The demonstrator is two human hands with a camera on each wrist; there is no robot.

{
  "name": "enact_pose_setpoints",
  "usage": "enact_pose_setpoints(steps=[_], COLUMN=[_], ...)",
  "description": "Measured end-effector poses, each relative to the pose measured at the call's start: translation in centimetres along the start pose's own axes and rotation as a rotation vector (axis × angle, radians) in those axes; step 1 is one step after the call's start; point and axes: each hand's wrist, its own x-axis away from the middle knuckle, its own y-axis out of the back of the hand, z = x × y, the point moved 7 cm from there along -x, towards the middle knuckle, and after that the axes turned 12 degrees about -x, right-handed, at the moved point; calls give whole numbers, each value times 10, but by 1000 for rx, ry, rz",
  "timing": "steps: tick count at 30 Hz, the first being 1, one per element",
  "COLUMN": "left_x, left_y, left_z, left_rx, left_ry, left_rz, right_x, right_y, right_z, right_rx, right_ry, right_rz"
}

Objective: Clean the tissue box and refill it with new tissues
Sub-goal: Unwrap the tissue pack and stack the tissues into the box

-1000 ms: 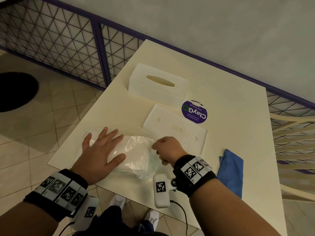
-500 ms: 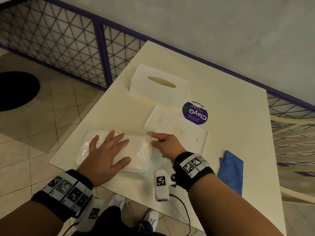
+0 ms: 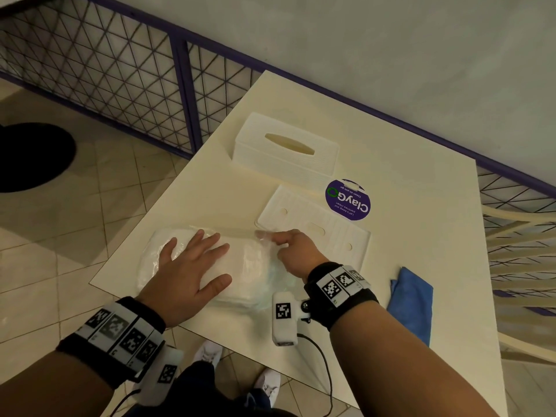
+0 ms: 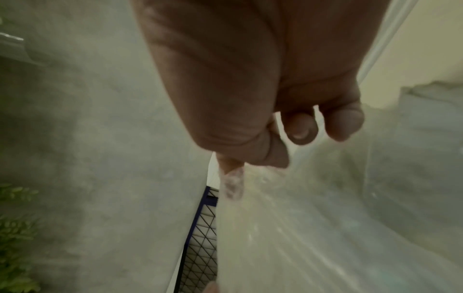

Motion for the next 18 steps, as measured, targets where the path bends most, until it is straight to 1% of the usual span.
enact_pose_setpoints(steps=[2, 5, 7, 8, 10, 13, 15, 18], left_x=[-1, -1, -1, -2, -1, -1, -1, 0], left_y=[-1, -5, -10, -13, -17, -19, -19, -18], left_z=[-1, -1, 0, 0, 1, 1, 1, 1], left_rx=[2, -14, -54, -80, -112, -106, -106, -122], left_ry=[-4, -10, -14, -17, -21, -15, -9, 6], left_rz=[10, 37, 82, 108, 133, 104, 88, 83], right_x=[-4, -6, -6, -7, -6, -3, 0, 4], right_y=[-1, -6, -6, -6, -5, -4, -5, -10], right_z=[1, 0, -1, -2, -3, -5, -10, -21], right_rx=[31, 185, 261, 247, 125, -53, -141, -265], right_ry=[37, 0, -16, -20, -5, 5, -58, -193], right_rz=[-28, 2, -5, -19, -55, -94, -97, -53])
